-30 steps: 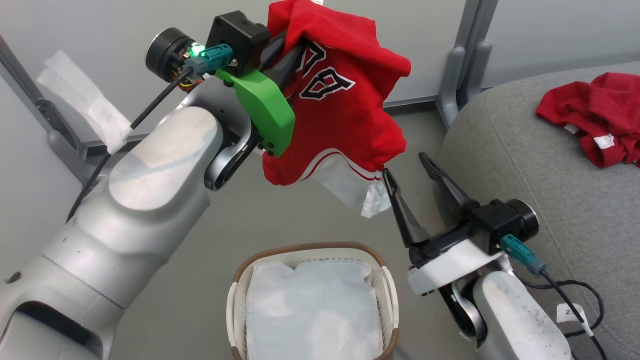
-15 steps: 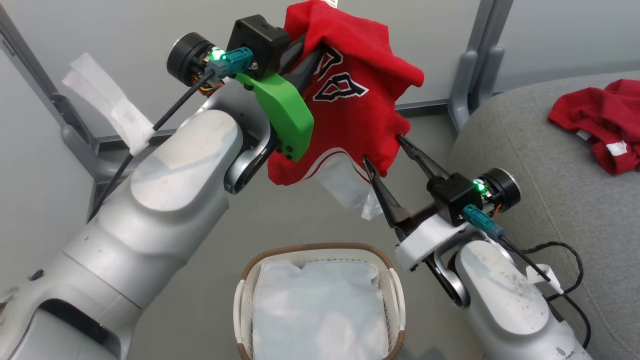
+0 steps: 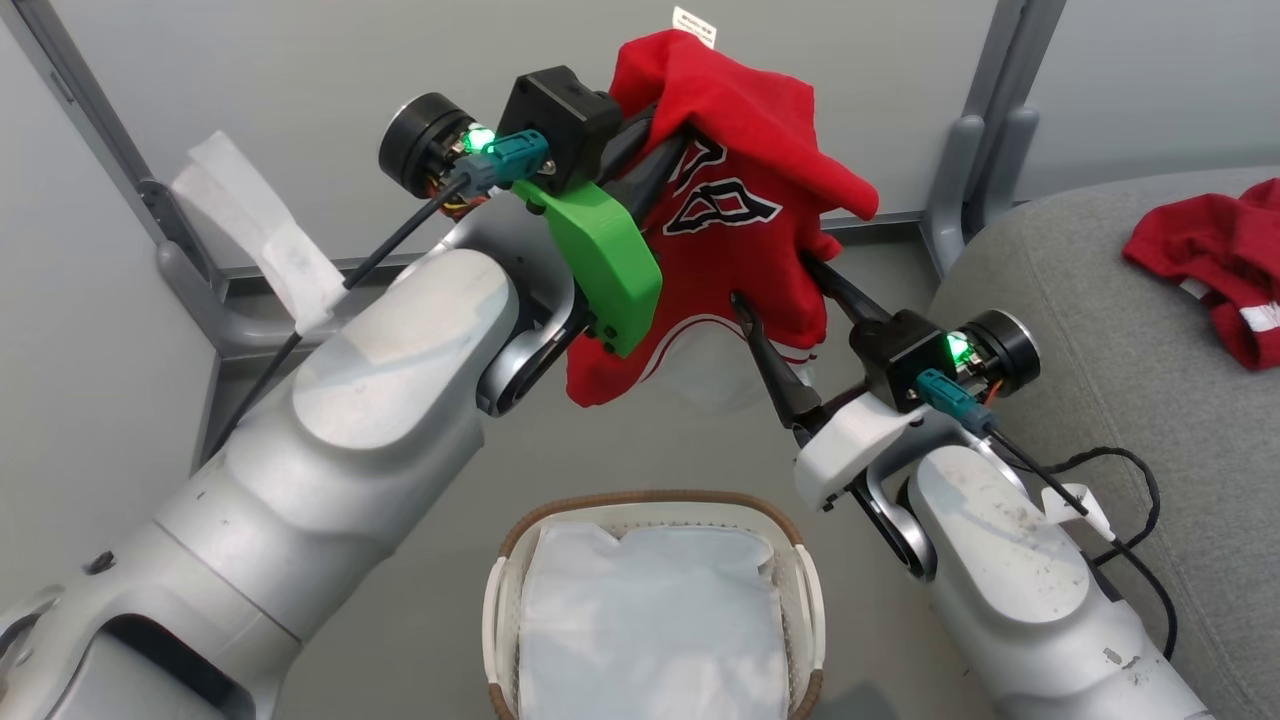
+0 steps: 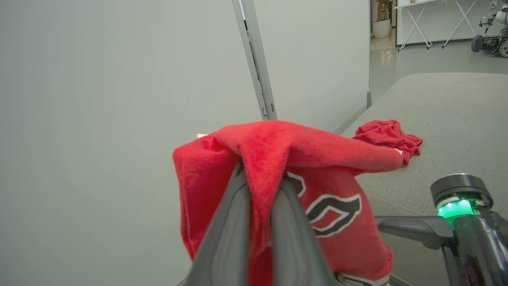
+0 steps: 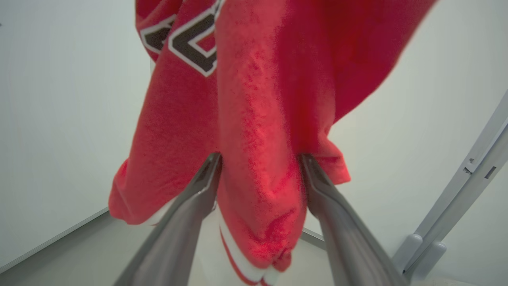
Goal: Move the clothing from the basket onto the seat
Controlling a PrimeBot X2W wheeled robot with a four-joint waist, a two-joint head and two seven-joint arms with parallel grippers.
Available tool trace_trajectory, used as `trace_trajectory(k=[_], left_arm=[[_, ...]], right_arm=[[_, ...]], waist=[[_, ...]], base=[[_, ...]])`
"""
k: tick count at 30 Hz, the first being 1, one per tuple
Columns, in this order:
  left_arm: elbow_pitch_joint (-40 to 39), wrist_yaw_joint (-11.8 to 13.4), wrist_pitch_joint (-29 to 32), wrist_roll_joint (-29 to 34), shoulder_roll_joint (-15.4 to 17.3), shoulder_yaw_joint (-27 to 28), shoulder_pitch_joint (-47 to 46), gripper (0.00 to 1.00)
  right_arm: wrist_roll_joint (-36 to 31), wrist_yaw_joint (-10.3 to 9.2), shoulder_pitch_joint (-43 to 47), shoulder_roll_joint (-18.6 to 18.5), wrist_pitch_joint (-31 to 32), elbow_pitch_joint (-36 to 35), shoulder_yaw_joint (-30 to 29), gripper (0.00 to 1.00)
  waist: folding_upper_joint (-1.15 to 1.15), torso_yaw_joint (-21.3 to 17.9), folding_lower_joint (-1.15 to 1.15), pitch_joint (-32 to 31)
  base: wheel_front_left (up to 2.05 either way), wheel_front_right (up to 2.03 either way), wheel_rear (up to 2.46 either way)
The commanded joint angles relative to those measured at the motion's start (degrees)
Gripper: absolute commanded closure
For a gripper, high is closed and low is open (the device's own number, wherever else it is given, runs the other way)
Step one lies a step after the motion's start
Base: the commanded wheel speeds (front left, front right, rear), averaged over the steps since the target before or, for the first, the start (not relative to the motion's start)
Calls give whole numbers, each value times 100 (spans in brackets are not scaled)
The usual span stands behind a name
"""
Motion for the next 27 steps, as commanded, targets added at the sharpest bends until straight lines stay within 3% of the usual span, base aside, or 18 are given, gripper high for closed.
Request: trace_trajectory(k=[1, 2, 3, 4, 5, 6, 7, 17, 18, 21, 22, 27], left_arm=[[-61, 12, -16, -52, -34, 4, 85, 100], [-99, 20, -10, -57, -36, -6, 87, 100], [-124, 24, -9, -58, -36, -13, 91, 100], [-163, 33, 0, -65, -34, -22, 109, 100], [-192, 41, 9, -67, -30, -32, 124, 100], [-233, 44, 17, -75, -23, -40, 144, 100], [-261, 48, 19, -78, -10, -44, 162, 100], [-187, 269, -103, -202, 284, 67, 528, 100], [-172, 264, -124, -210, 311, 78, 575, 82], [-112, 296, -206, -270, 367, 106, 723, 9], [-101, 288, -241, -304, 378, 112, 790, 0], [-106, 316, -559, -464, 393, 198, 1188, 0]], right_arm=[[-39, -8, -71, -22, -27, 100, 21, 0], [-61, -8, -116, -22, -27, 176, 35, 0], [-73, -8, -146, -22, -28, 233, 48, 6], [-93, -8, -174, -22, -28, 320, 64, 40], [-100, -8, -194, -22, -28, 369, 73, 60], [-103, -8, -222, -22, -28, 424, 77, 70], [-103, -8, -238, -21, -28, 453, 77, 100], [2, -8, -215, -21, -28, 467, 50, 100], [14, -8, -208, -21, -28, 445, 30, 100], [12, -8, -195, -21, -28, 389, -27, 100], [13, -8, -193, -21, -28, 354, -61, 100], [-61, -8, -155, -21, -28, 175, -209, 100]], waist=[[0, 21, 0, -14], [0, 35, 0, -22], [0, 46, 0, -28], [0, 59, 0, -37], [0, 68, 0, -44], [0, 80, 0, -52], [0, 90, 0, -56], [0, 71, 0, -79], [0, 61, 0, -77], [0, 44, 0, -72], [0, 38, 0, -72], [0, 31, 0, -54]], base=[[0, 0, 0], [0, 0, 0], [0, 0, 0], [0, 0, 0], [0, 0, 0], [0, 0, 0], [0, 0, 0], [0, 0, 0], [0, 0, 0], [0, 0, 0], [0, 0, 0], [0, 0, 0]])
